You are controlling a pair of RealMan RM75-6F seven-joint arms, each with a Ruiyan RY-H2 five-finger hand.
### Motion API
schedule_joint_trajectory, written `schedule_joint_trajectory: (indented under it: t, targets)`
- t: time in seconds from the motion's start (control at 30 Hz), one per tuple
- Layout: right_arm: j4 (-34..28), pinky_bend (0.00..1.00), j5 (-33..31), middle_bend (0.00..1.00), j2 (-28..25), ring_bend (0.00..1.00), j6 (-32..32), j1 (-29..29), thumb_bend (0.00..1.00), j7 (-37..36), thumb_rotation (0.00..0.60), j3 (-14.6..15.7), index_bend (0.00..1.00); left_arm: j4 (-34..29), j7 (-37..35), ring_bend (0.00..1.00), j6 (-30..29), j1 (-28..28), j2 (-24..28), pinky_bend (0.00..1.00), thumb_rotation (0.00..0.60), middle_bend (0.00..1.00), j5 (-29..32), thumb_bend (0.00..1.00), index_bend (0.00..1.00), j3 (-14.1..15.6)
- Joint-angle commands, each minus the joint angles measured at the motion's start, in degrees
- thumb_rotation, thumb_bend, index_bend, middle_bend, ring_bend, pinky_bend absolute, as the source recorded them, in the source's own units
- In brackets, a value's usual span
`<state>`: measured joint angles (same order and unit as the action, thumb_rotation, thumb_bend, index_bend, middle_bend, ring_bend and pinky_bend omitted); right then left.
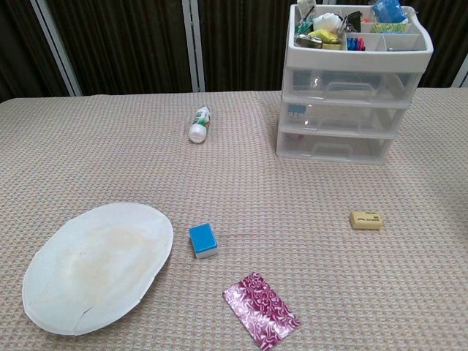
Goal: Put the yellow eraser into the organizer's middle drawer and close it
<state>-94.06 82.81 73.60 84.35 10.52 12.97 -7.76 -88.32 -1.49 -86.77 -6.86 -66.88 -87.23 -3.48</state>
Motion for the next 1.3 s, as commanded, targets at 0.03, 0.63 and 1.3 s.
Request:
schedule_joint_trajectory:
  t: [0.03,0.63,1.3]
  targets:
    - [0.0,0.0,0.0,0.0,0.0,0.0,0.0,0.0,0.12,0.0,0.6,0.0,0.01,0.1,0.0,0.0,0.0,0.0,0.0,0.0,0.6,0.0,0.1,0.25,0.16,0.0]
    - [-0.7,0.0,-0.3,0.0,0.0,0.0,-0.4,0.2,0.12,0.0,0.6,0.0,0.01,0.5,-0.3,0.0,-0.1,-0.1,-0.2,0.0,0.6,0.0,0.0,0.25,0.16,-0.2]
    - [-9.0,0.59,-0.9,0.69,1.3,0.68,-0.4,4.6,0.12,-8.0,0.6,-6.8,0.13,1.4,-0.7,0.0,-1.5,-0.1,-1.0,0.0,0.6,0.0,-1.3,0.25,0.15,-0.2]
